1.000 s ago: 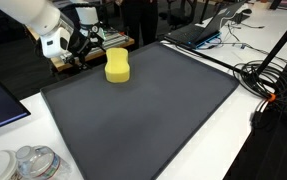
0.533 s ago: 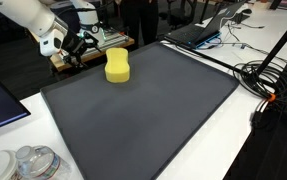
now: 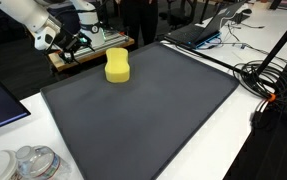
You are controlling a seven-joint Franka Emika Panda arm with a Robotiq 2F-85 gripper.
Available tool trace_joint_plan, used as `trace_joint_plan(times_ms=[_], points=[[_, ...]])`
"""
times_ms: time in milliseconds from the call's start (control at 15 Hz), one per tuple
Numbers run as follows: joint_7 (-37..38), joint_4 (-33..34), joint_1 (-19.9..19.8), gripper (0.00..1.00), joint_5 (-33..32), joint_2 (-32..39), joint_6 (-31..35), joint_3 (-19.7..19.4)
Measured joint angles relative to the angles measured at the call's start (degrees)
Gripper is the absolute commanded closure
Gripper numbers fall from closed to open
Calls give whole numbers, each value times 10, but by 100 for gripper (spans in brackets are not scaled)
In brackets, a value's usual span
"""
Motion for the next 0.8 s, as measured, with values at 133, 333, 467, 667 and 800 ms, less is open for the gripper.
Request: trace_joint_plan(times_ms=[133,333,467,667,800], points=[[0,-27,0,0,0,-24,18,-15],[7,-66,0,0,-2,-65,43,-32],[34,-93,0,0,-6,-98,53,-35],[101,-111,3,0,-26,-146,56,-32],[157,-103,9,0,-43,-167,56,-26]])
